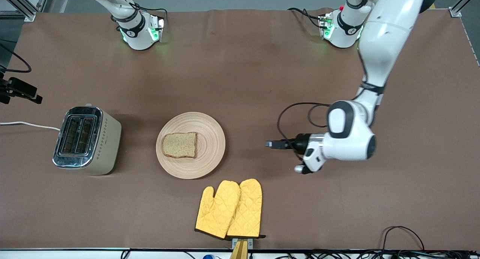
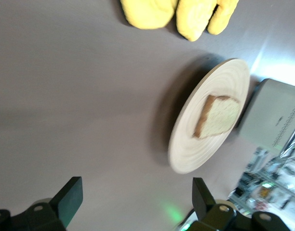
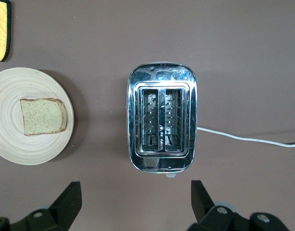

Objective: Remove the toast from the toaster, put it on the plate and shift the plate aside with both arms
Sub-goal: 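Reach the left gripper to the wooden plate rim and grasp it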

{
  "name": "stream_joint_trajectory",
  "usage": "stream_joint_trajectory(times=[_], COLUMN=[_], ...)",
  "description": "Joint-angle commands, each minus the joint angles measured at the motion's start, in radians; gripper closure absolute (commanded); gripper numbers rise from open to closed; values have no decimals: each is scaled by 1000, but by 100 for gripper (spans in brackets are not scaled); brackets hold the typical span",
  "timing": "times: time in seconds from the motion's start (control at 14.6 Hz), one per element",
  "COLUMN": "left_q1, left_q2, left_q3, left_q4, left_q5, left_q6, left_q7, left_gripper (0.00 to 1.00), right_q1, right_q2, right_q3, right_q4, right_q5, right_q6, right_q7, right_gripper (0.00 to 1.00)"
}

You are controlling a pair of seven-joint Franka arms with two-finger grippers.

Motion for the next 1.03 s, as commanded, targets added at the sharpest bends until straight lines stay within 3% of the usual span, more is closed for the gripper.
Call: stream_joint_trajectory(times=[0.0, 0.21, 0.69, 0.75, 0.82, 0.89, 0.96], left_q1=[-108, -202, -302, -303, -314, -319, -320], left_q2=[103, 206, 280, 280, 280, 281, 281], left_q3=[5, 5, 5, 5, 5, 5, 5], left_q4=[72, 153, 225, 225, 225, 225, 224], left_q5=[-145, -268, -282, -282, -282, -282, -283], left_q6=[156, 252, 359, 361, 362, 367, 373], left_q7=[22, 79, 88, 90, 94, 107, 114], left_gripper=[0, 0, 4, 11, 25, 53, 74], right_q1=[10, 16, 25, 32, 40, 40, 43], right_q2=[-14, -12, -14, -14, -14, -14, -14], right_q3=[5, 5, 6, 6, 6, 6, 6], right_q4=[4, 6, 6, 6, 6, 6, 6], right_q5=[-27, -27, -27, -27, -27, -27, -27], right_q6=[2, -4, -7, -7, -7, -9, -9], right_q7=[-2, -3, -5, -5, -3, -3, -3], right_gripper=[0, 0, 0, 0, 0, 0, 0])
